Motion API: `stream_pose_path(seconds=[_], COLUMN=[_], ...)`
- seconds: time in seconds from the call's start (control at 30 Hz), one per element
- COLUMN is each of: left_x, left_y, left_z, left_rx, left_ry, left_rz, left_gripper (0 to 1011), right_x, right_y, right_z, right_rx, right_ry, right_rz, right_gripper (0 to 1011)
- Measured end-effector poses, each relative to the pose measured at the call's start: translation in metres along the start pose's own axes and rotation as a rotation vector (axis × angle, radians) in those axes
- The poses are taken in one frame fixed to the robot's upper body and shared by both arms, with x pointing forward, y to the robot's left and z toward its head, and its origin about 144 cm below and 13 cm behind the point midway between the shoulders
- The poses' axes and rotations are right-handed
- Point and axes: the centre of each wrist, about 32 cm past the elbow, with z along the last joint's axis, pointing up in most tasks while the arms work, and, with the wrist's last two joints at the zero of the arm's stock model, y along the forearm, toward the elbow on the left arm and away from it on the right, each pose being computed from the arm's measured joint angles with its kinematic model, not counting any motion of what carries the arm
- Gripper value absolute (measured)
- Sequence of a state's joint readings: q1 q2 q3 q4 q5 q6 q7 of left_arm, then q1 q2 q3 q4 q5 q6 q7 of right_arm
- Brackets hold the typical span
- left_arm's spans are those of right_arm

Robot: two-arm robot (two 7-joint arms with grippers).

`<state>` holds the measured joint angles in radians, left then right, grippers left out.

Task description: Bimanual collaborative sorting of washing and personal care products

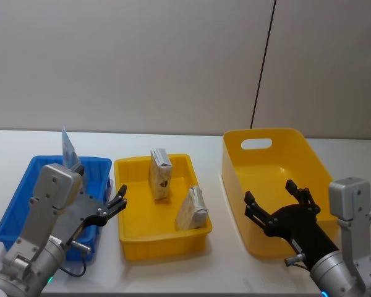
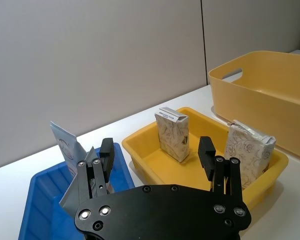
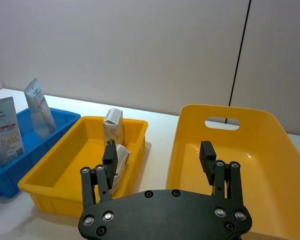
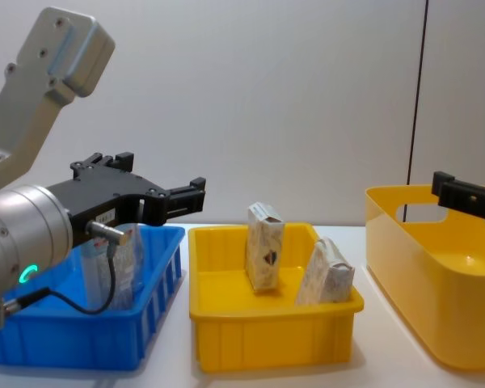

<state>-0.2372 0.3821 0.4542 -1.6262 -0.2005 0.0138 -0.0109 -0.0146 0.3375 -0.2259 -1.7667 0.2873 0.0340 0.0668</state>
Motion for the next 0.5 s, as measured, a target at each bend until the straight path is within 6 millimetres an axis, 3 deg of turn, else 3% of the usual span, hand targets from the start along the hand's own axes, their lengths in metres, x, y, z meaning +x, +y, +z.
stream_pose_path(seconds=[0.5], left_x=[0.0000], left_y=[0.0000], left_z=[0.0000], left_rx=[0.000], left_ry=[0.000], left_rz=[0.000], left_gripper=[1001], right_x=[0.0000], right_y=[0.0000], right_z=[0.0000], right_rx=[0.000], right_ry=[0.000], right_rz=[0.000], right_gripper=[1004])
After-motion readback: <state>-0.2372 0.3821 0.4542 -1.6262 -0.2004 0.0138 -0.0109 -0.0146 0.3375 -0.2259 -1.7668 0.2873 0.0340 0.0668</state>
